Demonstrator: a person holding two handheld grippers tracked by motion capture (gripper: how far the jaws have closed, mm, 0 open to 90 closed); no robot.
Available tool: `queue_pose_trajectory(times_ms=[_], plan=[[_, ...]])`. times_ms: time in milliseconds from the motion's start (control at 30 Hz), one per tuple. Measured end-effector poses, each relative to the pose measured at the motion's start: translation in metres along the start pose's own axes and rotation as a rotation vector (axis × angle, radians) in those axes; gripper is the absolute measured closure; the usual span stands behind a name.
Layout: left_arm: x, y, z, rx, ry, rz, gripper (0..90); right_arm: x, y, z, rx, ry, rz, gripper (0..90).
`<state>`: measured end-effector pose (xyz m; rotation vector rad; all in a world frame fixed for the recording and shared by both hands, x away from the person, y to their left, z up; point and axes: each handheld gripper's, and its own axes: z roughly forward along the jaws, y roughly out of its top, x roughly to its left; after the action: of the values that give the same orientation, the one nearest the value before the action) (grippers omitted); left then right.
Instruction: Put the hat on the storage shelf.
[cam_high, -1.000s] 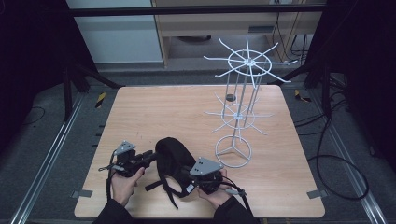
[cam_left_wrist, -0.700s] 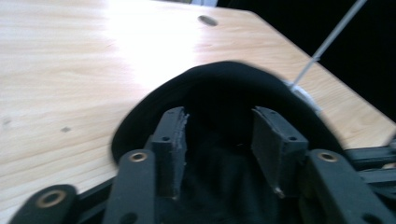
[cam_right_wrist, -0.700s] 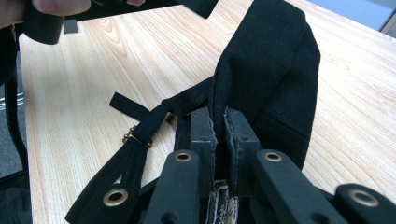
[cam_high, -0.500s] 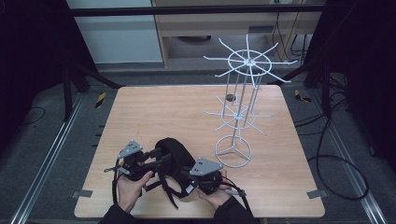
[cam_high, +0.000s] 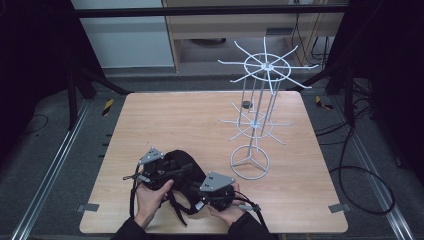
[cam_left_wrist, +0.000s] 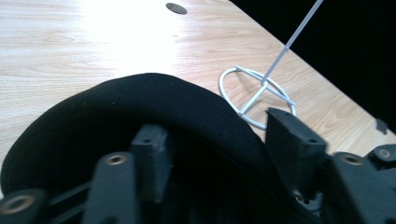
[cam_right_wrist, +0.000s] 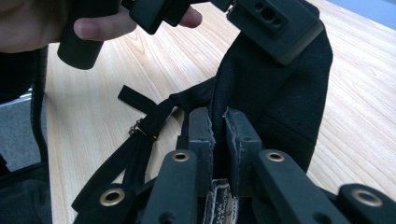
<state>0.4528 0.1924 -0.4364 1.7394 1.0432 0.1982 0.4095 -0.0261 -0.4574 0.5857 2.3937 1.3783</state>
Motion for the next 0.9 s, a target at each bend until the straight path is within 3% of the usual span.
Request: queue_pose_trajectory(times_ms=[100,233,400,467,600,767,900], plan=[[-0.001,0.000,-0.001,-0.006,-0.018,-0.013,62.2,-0.001,0.002,-0.001,-0.008,0.020,0.018,75.0],[-0.001,0.001,-0.004,-0.013,-0.037,-0.019,68.5,0.000,0.005,-0.005,-0.024,0.040,0.026,67.6],[-0.002,0.005,-0.013,-0.039,-0.058,-0.015,74.2,-0.005,0.010,-0.022,-0.094,0.048,0.045,58.8],[-0.005,0.008,-0.017,-0.051,-0.068,-0.004,76.0,-0.011,0.011,-0.033,-0.129,0.036,0.070,57.6],[-0.014,0.014,-0.027,-0.079,-0.092,0.035,80.1,-0.027,0.005,-0.050,-0.137,-0.029,0.099,56.6],[-0.031,0.024,-0.042,-0.128,-0.139,0.110,81.8,-0.034,-0.002,-0.045,-0.110,-0.034,0.125,54.7],[-0.039,0.027,-0.047,-0.149,-0.162,0.135,81.9,-0.031,-0.004,-0.037,-0.099,-0.016,0.116,52.6]])
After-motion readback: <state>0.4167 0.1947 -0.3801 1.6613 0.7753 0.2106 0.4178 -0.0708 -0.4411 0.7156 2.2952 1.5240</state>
